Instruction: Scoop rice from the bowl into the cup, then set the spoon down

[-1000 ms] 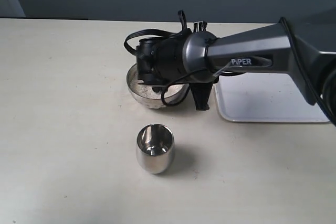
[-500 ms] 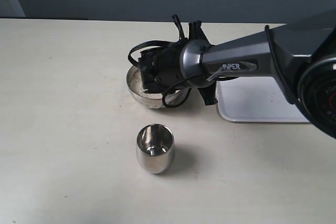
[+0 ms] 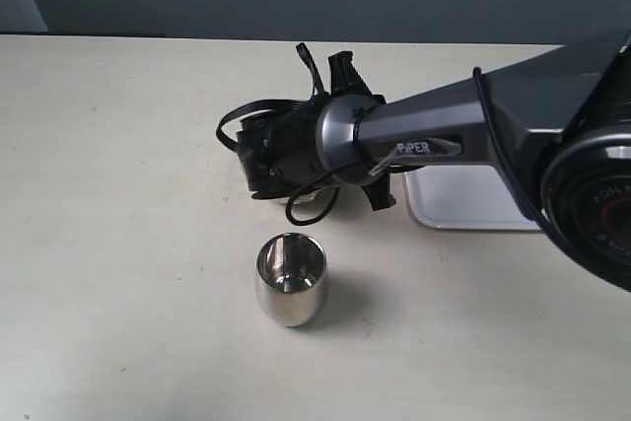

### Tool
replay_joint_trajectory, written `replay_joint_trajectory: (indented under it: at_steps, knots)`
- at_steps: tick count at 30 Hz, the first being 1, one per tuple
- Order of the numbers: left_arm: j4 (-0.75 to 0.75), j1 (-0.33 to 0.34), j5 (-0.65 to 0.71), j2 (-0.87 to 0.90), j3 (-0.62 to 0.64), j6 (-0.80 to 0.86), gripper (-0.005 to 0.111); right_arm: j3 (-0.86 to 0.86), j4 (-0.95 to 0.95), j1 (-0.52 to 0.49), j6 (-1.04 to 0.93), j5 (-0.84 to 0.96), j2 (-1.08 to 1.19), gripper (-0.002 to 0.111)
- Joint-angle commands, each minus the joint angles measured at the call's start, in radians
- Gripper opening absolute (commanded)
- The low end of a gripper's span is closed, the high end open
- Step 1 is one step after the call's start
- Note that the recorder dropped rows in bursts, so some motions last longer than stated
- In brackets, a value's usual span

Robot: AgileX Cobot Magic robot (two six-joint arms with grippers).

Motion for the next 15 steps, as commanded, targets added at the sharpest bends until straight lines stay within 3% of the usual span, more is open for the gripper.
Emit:
replay_joint_trajectory:
  at_steps: [1,15]
  knots:
    - [0.0,-0.012,-0.006,-0.005,-0.005,-0.007,0.0,-0.004,0.011,0.007,-0.014,0.008,0.028,-0.001]
    - [0.0,-0.012,-0.006,-0.005,-0.005,-0.007,0.0,-0.007,0.044,0.004,-0.021,0.008,0.011,-0.001]
